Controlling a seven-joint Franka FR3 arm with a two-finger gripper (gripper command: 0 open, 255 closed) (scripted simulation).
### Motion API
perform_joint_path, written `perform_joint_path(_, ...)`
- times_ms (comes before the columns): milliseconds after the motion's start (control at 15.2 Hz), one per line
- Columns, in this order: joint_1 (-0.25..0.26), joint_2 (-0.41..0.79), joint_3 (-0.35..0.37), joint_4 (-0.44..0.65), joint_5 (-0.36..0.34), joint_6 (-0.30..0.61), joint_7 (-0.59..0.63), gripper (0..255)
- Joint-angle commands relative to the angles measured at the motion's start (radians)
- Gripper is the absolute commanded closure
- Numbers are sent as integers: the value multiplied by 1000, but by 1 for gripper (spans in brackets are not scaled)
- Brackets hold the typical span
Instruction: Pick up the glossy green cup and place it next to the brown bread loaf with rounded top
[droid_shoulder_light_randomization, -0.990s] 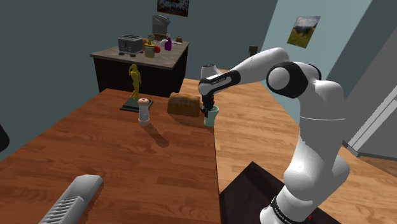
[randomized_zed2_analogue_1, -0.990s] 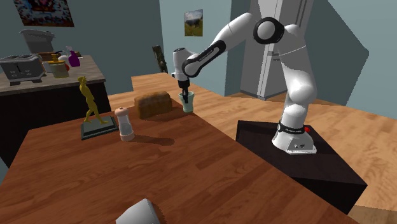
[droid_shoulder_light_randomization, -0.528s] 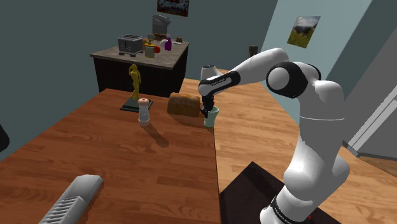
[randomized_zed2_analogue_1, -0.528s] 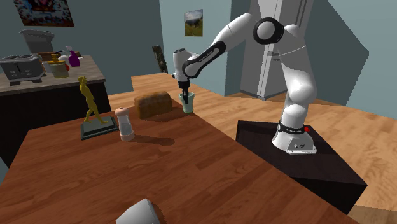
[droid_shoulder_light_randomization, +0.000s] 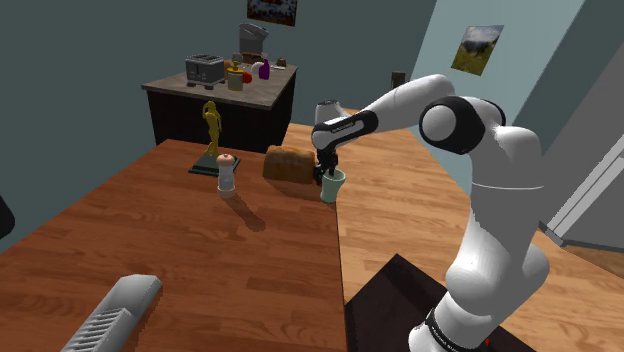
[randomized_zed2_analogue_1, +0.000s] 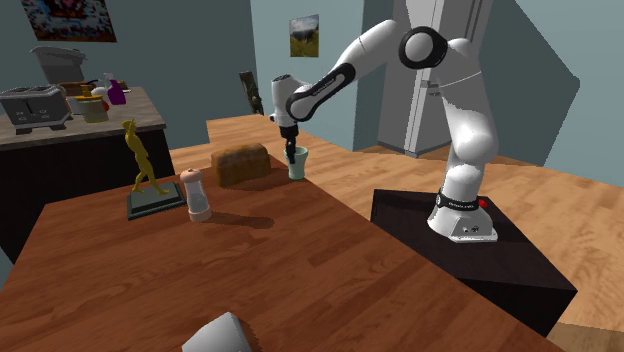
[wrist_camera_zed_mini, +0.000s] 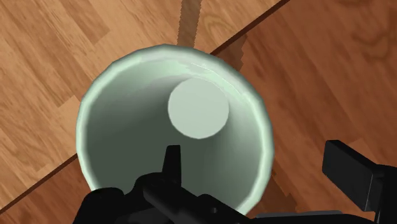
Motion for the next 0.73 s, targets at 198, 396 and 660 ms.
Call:
perform_joint_path(198, 6, -47, 9, 45, 16, -92, -13, 0)
perform_joint_path(396, 6, -47, 9, 45, 16, -92, -13, 0)
perform_joint_path(660, 6, -47, 9, 45, 16, -92, -13, 0)
